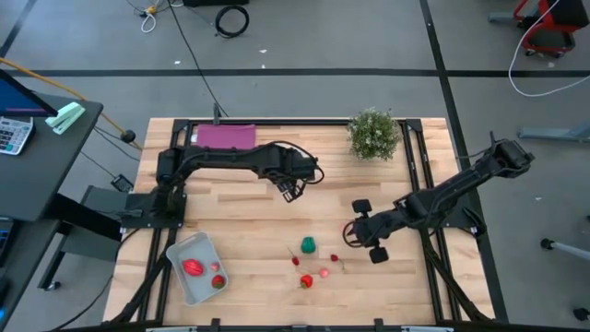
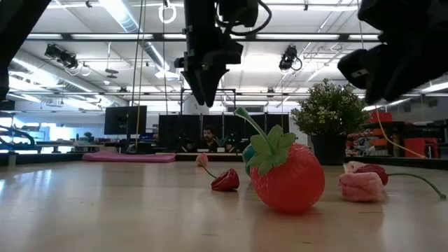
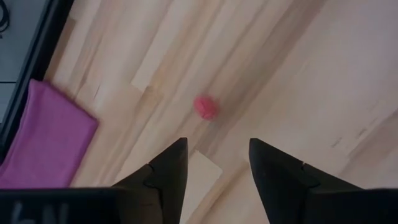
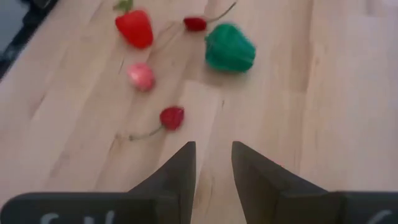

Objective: Pick and placing Produce into tupperware
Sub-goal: Put the pink peach into the gray bin

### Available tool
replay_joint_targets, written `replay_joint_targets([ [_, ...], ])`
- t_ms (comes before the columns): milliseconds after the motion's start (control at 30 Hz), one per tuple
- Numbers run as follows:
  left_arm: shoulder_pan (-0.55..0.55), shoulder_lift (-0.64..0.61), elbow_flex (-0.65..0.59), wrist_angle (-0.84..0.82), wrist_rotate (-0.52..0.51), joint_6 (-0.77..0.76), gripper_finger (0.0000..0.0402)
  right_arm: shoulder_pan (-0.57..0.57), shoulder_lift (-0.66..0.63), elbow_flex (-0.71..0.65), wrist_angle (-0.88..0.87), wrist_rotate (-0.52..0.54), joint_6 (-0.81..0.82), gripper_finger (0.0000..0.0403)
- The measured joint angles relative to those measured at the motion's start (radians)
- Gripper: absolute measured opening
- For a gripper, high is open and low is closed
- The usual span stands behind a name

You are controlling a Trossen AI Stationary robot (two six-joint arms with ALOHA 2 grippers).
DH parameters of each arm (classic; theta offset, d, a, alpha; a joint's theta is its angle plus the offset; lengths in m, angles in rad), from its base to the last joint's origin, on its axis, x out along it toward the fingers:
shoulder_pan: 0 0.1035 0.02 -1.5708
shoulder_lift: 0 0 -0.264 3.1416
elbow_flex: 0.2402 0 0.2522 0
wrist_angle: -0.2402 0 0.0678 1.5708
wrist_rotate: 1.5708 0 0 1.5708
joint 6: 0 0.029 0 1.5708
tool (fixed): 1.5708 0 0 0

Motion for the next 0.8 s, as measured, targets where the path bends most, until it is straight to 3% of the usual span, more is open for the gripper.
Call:
replay_joint_targets([
  [300,0.010,0.005,0.000,-0.005,0.000,0.010,0.0174,-0.033,-0.016,0.010,0.100,0.007,0.009,0.0102],
  [467,0.010,0.005,0.000,-0.004,0.000,0.009,0.0177,-0.030,-0.016,0.009,0.023,-0.031,-0.017,0.0105],
  [800,0.010,0.005,0.000,-0.001,0.000,-0.008,0.0183,-0.031,-0.014,0.009,-0.094,0.105,-0.017,0.0206],
])
